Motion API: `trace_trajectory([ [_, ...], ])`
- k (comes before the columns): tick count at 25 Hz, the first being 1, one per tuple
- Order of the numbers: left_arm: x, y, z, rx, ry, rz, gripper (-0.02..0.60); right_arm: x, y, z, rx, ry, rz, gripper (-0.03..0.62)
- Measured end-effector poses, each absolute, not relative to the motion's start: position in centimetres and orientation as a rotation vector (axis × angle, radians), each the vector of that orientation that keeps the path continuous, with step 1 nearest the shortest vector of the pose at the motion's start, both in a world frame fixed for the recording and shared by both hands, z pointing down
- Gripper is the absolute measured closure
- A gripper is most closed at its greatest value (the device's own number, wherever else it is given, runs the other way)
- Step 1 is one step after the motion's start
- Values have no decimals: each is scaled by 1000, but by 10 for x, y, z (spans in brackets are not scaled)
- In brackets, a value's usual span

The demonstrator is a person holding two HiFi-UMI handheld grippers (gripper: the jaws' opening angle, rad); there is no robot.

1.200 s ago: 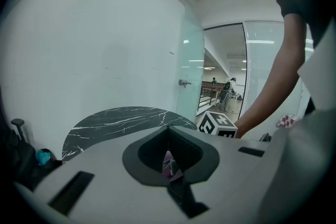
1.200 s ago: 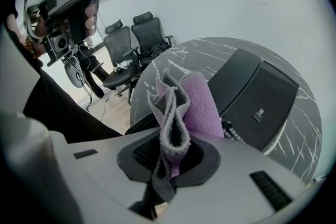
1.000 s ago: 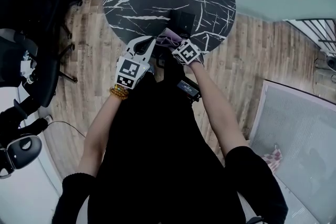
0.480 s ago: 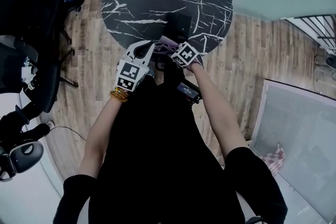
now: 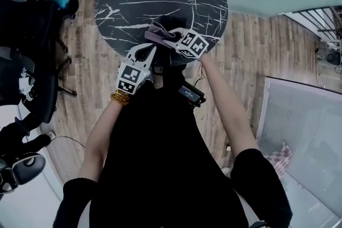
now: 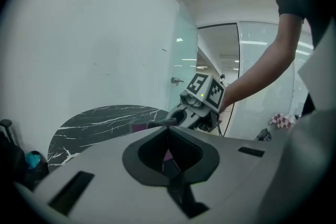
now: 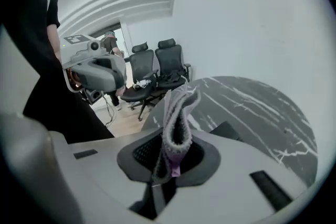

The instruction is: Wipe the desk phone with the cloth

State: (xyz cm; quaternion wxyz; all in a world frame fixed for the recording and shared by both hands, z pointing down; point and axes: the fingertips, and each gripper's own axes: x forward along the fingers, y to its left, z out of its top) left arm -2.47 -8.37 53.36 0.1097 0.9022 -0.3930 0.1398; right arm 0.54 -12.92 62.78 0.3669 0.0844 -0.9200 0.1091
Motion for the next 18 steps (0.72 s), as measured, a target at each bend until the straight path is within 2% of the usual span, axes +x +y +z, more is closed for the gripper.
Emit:
trace_trajectory([
  [9, -29, -86, 536, 2638, -1160, 426, 568, 40, -225, 575, 596, -2344, -132, 539],
  [18, -31, -88, 538, 2635, -1151, 467, 568, 52, -231, 634, 569, -2288, 38, 539],
])
